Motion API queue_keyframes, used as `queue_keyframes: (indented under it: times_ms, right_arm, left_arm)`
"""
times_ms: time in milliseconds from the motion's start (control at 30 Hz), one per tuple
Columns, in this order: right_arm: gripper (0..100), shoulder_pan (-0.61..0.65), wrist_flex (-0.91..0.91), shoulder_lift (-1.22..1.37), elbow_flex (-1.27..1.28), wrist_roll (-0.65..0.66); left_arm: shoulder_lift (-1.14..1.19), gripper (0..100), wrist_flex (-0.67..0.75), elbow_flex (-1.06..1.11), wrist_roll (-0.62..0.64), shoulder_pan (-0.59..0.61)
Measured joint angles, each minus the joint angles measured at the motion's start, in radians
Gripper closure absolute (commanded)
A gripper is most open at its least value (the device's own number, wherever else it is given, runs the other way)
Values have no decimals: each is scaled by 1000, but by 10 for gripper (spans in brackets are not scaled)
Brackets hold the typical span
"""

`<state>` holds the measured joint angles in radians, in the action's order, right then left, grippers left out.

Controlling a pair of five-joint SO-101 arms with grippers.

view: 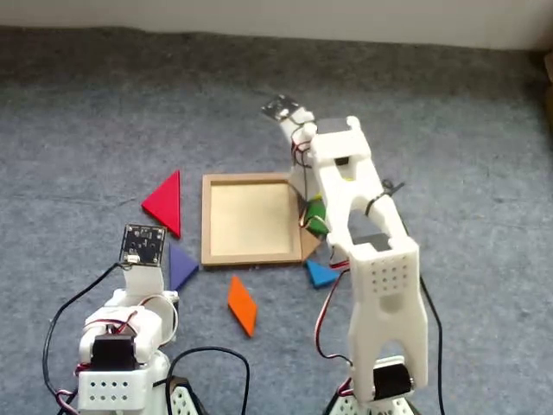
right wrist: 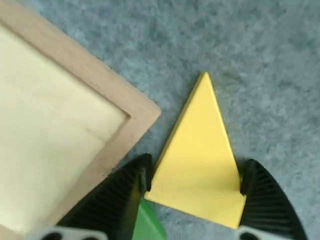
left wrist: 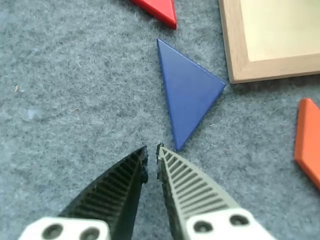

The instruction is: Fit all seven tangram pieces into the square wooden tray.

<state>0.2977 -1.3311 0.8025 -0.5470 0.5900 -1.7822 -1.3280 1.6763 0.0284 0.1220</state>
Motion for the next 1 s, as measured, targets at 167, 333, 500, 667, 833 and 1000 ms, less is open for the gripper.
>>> queue_keyframes:
  times_ms: [167, 333, 500, 667, 833, 1000]
  right_arm:
    - [724, -54, -167, 12, -71, -54]
    - [724, -127, -290, 31, -135, -138]
    - [724, -193, -348, 32, -146, -173]
    - [724, -265, -354, 32, -146, -241]
    - [721, -311, -396, 32, -146, -253]
    - [720, -310, -407, 29, -146, -227]
  left_arm:
    - [0, 945, 0, 0, 0, 0]
    - [0, 945, 0, 0, 0, 0]
    - [0, 945, 0, 0, 0, 0]
    - [0, 945, 0, 0, 0, 0]
    - [0, 945, 0, 0, 0, 0]
    - [0, 945, 0, 0, 0, 0]
